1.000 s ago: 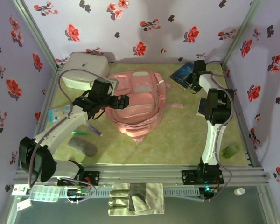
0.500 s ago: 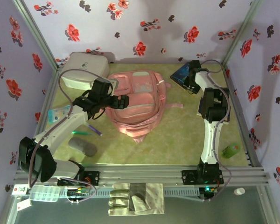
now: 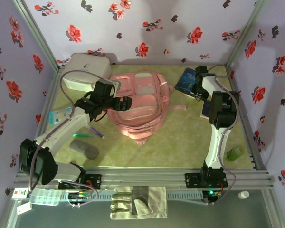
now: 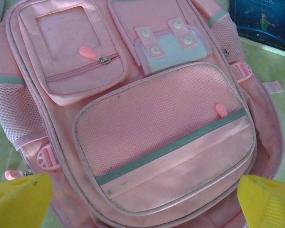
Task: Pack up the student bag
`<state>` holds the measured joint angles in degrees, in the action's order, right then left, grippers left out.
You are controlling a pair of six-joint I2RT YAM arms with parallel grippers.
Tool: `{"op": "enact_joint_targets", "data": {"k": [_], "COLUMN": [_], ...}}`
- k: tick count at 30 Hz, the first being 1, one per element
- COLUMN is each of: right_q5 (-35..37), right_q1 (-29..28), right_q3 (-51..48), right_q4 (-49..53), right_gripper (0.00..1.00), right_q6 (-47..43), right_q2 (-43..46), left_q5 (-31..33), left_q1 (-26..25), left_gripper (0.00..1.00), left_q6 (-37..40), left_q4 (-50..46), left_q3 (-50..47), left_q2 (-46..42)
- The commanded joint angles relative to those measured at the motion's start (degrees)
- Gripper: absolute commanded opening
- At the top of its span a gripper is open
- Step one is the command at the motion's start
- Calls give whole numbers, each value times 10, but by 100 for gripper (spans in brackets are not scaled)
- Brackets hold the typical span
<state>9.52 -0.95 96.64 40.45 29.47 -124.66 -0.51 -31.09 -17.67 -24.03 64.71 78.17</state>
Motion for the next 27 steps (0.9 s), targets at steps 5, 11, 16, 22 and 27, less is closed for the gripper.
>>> {"op": "enact_joint_targets", "data": {"k": [5, 11, 16, 22, 27], "right_q5": [-2, -5, -15, -25, -49], "right_q1": [-27, -51, -54, -54, -54], "right_q3": [30, 119, 181, 214, 186], "right_q4": [-13, -10, -5, 24, 67], "right_gripper": [55, 56, 58, 58, 58], "right_q6": [-40, -54, -54, -60, -78], "right_q2": [30, -43, -96, -139, -146], "left_q5": [-7, -8, -10, -10, -11], "left_q1": [6, 6, 6, 6, 5], "left_gripper": [100, 100, 100, 100, 100], "left_q6": [-3, -9, -11, -13, -13], "left_q4": [12, 7, 3, 3, 4], "left_q3": [3, 5, 5, 5, 3], "left_q2": [9, 9, 8, 10, 11]}}
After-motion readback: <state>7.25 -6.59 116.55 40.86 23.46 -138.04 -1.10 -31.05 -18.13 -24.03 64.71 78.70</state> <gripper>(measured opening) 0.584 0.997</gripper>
